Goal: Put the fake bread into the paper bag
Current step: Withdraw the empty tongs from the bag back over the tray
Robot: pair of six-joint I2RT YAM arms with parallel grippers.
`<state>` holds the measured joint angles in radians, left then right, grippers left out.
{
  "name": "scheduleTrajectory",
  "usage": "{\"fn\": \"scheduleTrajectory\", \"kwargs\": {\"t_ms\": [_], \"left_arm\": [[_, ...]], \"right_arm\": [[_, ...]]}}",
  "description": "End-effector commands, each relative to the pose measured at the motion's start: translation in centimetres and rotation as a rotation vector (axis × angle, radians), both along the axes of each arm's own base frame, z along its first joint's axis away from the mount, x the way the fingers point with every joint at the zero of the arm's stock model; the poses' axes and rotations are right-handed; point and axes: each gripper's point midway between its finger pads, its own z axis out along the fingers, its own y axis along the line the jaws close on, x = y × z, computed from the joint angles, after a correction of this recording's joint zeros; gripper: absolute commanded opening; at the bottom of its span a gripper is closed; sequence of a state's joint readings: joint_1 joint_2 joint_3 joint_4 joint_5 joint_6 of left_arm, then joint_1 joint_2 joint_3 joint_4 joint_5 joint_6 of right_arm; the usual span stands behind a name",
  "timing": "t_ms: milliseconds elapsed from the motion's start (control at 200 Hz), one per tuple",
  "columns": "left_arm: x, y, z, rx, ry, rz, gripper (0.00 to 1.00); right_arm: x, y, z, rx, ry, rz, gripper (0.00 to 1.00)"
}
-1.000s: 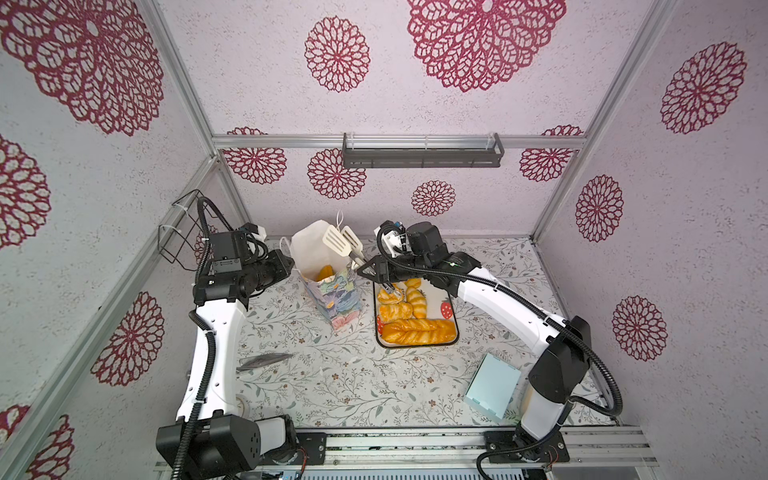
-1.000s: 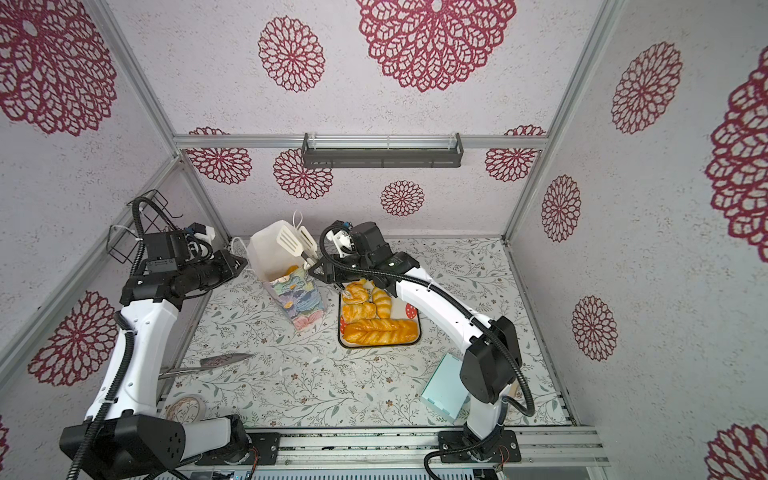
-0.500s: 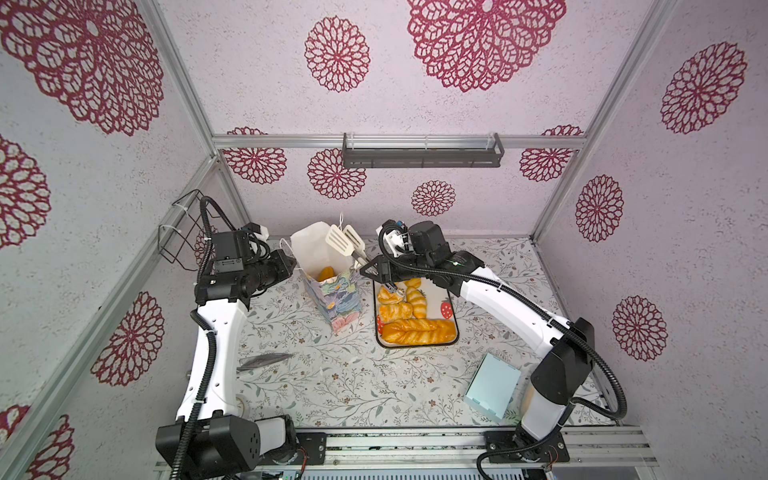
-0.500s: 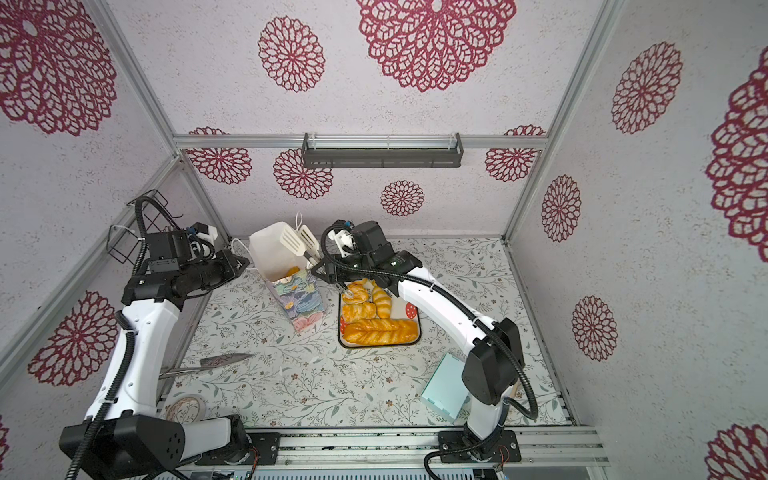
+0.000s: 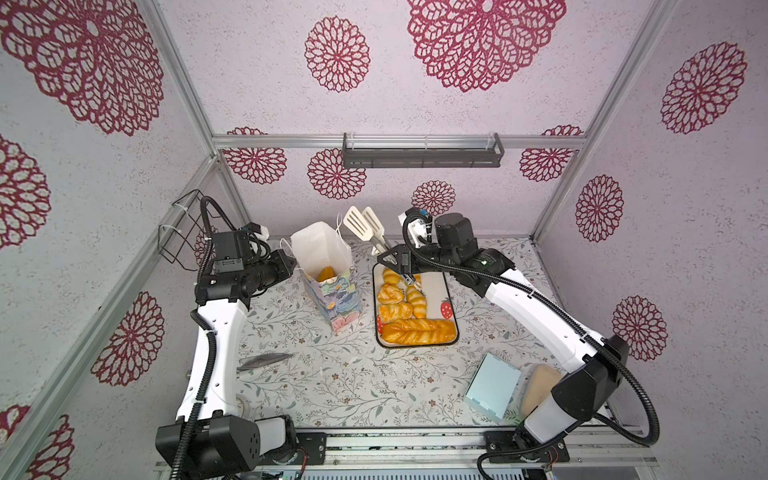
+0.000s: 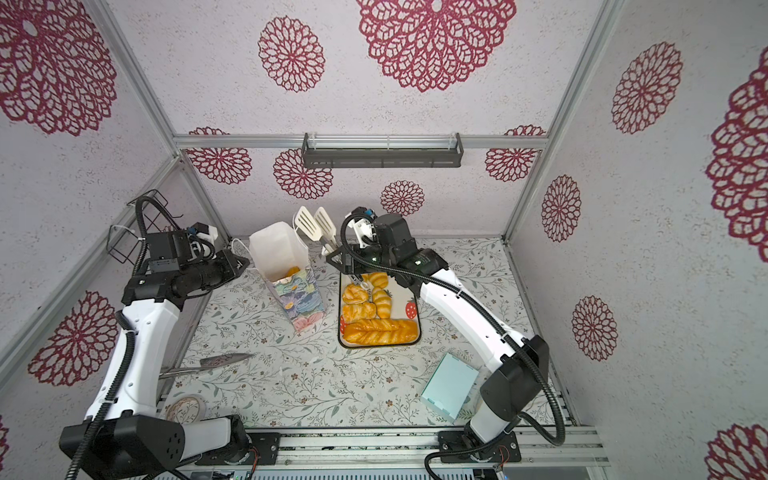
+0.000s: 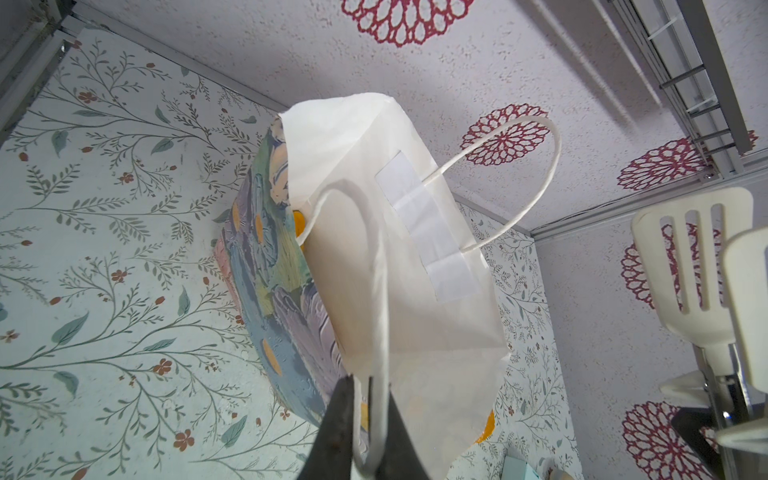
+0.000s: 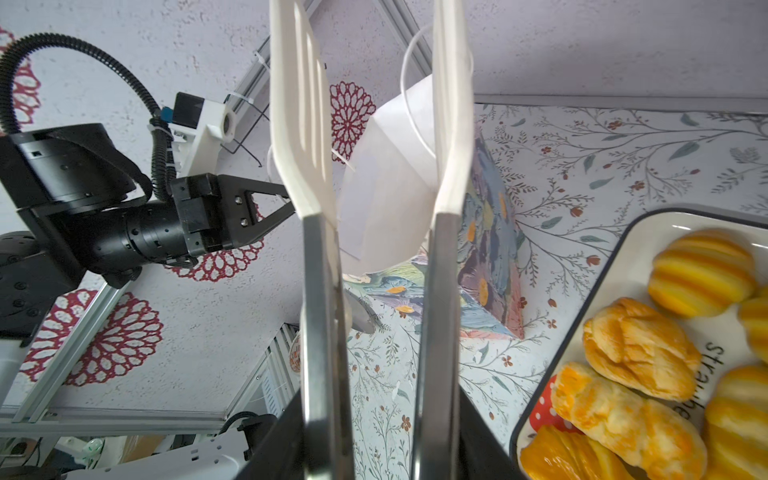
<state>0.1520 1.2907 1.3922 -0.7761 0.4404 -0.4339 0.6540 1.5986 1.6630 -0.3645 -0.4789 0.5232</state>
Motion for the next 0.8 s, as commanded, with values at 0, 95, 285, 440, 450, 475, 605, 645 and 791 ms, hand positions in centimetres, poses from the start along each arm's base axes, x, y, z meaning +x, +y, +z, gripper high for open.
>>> {"fn": "scheduleTrajectory", "kwargs": {"t_ms": [0,95,285,440,450,475,605,645,791], "left_arm": [[0.0,-0.4,0.5,0.007,-0.015,-0.018,0.13],[0.0,-0.3,0.5,0.006,-0.015,-0.017,0.13],[0.1,-0.4,0.4,0.005,-0.014,-0.019,0.13],[0.2,-0.7,0.7,-0.015,-0.017,-0.036,0.13],[0.2,-0.7,0.6,-0.016,-0.016,-0.036,0.13],[0.2,-0.7,0.7,-0.014,-0.017,-0.036,0.13],[0.3,-0.7,0.8,-0.013,-0.021,-0.035,0.13],[0.4,-0.7,0.9,-0.015,-0.024,-0.038,0.13],[0.5,-1.5,1.4,-0.049,-0.04,-0.071,0.13]], "right_arm": [[0.3,-2.4,3.2,0.057,-0.094,-0.044,0.44],[0.9,-3.9,2.4,0.055,-0.074,-0.079,0.44],[1.7,-5.9,0.7,0.022,-0.044,-0.13,0.44],[2.5,-7.3,-0.9,-0.037,-0.024,-0.18,0.44],[2.5,-7.3,-1.0,-0.039,-0.023,-0.182,0.44],[2.5,-7.5,-1.1,-0.043,-0.02,-0.187,0.44],[2.7,-7.7,-1.7,-0.054,-0.013,-0.193,0.44],[2.8,-7.9,-1.8,-0.063,-0.011,-0.2,0.44],[3.2,-8.7,-3.1,-0.103,0.008,-0.231,0.44]]}}
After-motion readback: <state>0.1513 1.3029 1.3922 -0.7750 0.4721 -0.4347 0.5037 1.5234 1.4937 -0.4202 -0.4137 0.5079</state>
